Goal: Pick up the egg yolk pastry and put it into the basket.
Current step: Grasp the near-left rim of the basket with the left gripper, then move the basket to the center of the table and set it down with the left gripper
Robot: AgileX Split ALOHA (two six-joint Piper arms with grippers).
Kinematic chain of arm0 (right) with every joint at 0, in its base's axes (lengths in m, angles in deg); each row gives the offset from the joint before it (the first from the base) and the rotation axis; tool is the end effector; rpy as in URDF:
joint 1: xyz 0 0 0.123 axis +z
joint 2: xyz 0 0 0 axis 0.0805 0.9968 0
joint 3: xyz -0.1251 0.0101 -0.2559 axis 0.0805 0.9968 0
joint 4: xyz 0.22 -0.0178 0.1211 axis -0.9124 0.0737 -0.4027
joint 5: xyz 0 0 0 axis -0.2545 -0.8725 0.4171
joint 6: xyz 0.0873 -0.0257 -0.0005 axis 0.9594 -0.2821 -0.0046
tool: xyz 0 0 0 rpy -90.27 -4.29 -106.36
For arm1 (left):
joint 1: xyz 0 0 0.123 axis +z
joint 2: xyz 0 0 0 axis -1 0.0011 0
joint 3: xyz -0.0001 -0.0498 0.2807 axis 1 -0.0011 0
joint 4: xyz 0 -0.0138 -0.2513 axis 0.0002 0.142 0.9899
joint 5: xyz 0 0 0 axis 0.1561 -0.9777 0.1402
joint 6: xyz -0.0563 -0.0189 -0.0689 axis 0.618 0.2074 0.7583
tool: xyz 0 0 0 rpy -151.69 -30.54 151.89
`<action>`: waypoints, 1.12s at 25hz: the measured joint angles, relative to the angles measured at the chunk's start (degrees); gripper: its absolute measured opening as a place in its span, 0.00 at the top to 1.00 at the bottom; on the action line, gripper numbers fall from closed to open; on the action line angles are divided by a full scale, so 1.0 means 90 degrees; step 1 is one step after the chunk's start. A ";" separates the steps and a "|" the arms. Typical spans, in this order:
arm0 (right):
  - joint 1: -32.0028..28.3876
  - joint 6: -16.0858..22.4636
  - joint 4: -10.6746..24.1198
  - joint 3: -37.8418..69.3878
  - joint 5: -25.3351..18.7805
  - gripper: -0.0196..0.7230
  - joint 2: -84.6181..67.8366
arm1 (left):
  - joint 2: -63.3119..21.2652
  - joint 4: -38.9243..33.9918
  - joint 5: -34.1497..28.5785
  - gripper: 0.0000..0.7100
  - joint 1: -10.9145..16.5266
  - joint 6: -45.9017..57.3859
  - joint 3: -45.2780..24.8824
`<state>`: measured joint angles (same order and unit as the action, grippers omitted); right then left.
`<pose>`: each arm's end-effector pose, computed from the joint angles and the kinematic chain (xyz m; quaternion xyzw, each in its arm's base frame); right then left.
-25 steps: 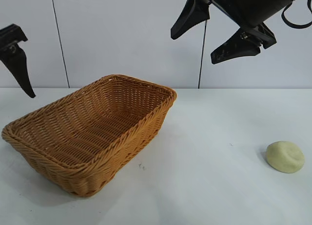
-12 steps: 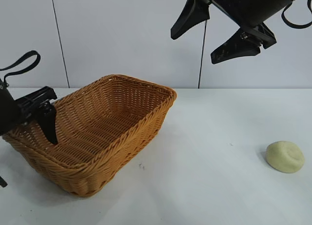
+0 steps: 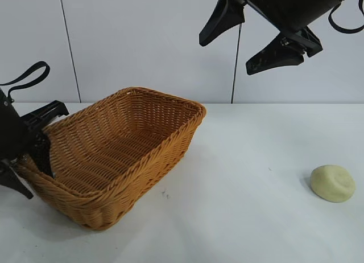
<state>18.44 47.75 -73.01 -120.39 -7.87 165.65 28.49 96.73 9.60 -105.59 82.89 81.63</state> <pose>0.3370 0.1210 0.2696 -0.0388 0.9126 0.2854 0.2903 0.2941 -0.0949 0.1453 -0.4452 0.8811 -0.1473 0.0618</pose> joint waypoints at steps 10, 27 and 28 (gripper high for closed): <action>0.0000 0.0000 0.0000 0.0000 0.0000 0.12 0.0000 | 0.0167 -0.0085 -0.1680 0.79 0.0331 -0.2462 0.1424; 0.0000 0.0000 0.0000 0.0000 -0.0214 0.12 0.0000 | 0.2227 0.0605 -0.3494 0.79 0.0346 -0.5623 0.4416; 0.0000 0.0000 0.0000 0.0000 -0.0214 0.12 0.0000 | 0.2302 0.0612 -0.3494 0.79 0.0346 -0.5708 0.4421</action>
<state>18.44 47.75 -73.01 -120.39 -9.79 165.65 49.22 102.24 -21.84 -102.47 31.51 121.43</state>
